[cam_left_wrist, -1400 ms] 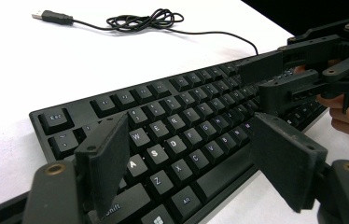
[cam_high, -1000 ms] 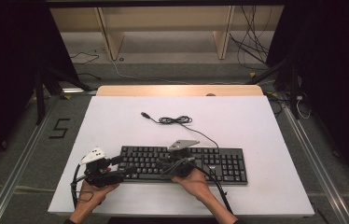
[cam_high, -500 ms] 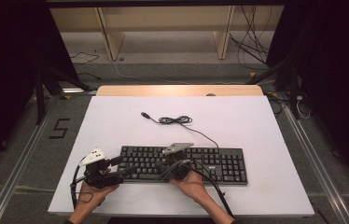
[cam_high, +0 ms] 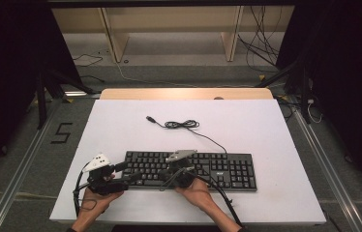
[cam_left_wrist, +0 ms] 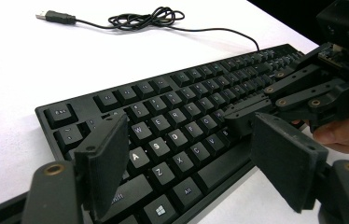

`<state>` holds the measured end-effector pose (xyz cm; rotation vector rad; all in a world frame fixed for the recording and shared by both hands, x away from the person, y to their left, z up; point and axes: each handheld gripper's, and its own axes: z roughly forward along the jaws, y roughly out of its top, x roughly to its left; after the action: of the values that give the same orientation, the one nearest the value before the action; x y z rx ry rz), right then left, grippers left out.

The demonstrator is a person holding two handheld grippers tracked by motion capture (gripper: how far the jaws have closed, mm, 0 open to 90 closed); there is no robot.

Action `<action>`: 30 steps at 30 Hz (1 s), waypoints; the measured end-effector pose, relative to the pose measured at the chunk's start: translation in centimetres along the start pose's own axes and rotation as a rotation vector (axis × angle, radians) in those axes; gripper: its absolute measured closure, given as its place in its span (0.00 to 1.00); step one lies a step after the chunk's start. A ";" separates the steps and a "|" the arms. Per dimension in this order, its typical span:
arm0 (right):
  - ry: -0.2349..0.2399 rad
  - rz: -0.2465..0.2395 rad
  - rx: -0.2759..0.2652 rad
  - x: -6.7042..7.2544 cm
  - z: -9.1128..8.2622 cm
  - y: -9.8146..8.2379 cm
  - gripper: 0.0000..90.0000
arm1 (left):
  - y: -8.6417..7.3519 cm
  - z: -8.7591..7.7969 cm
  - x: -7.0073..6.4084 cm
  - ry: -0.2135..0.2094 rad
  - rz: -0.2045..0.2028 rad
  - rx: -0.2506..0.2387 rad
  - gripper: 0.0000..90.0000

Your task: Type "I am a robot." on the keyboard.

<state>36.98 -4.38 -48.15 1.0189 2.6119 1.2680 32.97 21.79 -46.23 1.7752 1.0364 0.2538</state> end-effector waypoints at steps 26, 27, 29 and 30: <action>0.004 0.057 -0.069 -1.4 -1.8 0.4 0.90 | 0.0 0.0 0.1 0.004 -0.003 -0.001 0.31; 0.002 0.059 -0.071 -1.5 -1.9 0.4 0.89 | 0.0 0.0 0.1 0.004 -0.003 -0.002 0.31; -0.003 0.064 -0.076 -1.7 -2.2 0.5 0.87 | 0.0 0.0 0.1 0.004 -0.004 -0.001 0.31; -0.006 0.067 -0.082 -1.8 -2.3 0.5 0.84 | 0.0 0.0 0.1 0.004 -0.006 -0.002 0.31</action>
<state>37.94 -6.78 -46.64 1.1025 2.5185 1.3711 33.01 21.91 -46.29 1.7700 1.0434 0.2546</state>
